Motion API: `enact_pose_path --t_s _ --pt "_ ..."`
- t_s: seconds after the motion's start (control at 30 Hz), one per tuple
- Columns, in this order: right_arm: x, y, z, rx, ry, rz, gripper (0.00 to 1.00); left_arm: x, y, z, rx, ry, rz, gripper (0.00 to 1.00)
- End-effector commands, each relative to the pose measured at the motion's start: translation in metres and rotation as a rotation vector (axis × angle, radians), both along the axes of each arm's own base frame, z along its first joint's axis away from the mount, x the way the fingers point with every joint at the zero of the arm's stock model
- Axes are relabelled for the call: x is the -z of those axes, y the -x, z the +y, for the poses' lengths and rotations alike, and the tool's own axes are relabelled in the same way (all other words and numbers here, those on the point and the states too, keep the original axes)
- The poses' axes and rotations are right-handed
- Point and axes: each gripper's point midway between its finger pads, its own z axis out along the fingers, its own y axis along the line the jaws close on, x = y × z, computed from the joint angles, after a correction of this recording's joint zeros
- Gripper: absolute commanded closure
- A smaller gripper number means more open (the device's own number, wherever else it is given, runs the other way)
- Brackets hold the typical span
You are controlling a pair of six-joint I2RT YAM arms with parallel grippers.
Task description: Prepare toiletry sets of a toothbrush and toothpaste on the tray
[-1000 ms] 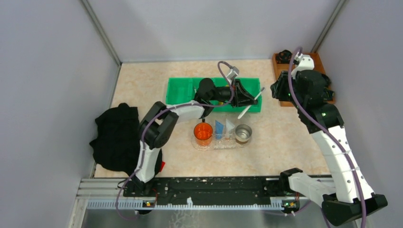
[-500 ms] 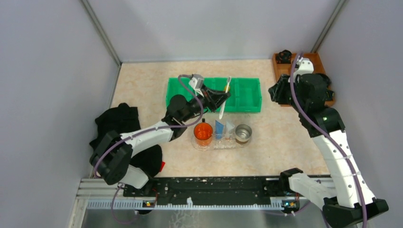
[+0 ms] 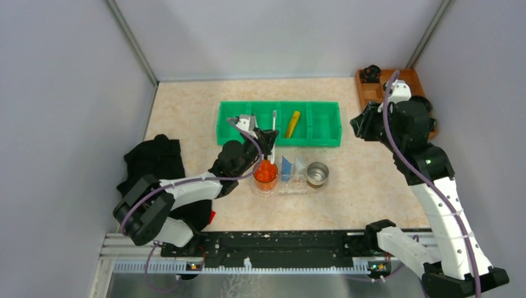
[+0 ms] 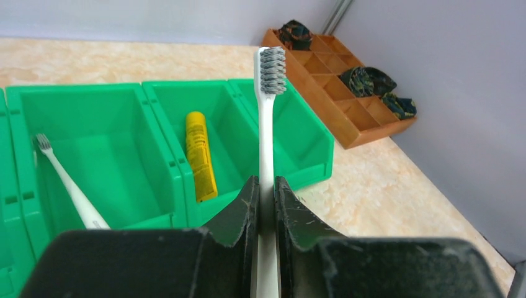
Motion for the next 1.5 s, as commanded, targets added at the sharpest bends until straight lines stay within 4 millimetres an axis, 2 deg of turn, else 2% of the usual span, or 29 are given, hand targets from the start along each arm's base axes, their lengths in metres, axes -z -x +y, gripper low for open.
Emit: enact_pose_path --t_s 0.0,0.53,0.73,0.93,1.33,1.47 --pt "0.001 0.005 0.002 -0.016 -0.006 -0.009 0.67 -0.027 0.004 0.012 -0.039 0.031 -0.079 0.89" --pt "0.013 0.005 0.01 -0.039 -0.04 0.016 0.68 0.031 0.035 0.039 -0.019 -0.034 -0.05 0.87" --pt "0.011 0.007 0.011 -0.039 -0.049 0.015 0.69 0.04 0.038 0.041 -0.016 -0.036 -0.041 0.86" --pt "0.006 0.008 0.01 -0.038 -0.052 0.007 0.7 0.045 0.041 0.039 0.002 -0.029 -0.03 0.8" --pt "0.004 0.011 0.009 -0.037 -0.055 0.003 0.7 0.062 0.051 0.042 0.028 -0.021 0.006 0.78" --pt "0.005 0.01 0.01 -0.039 -0.057 0.003 0.7 0.064 0.053 0.043 0.029 -0.027 0.017 0.73"
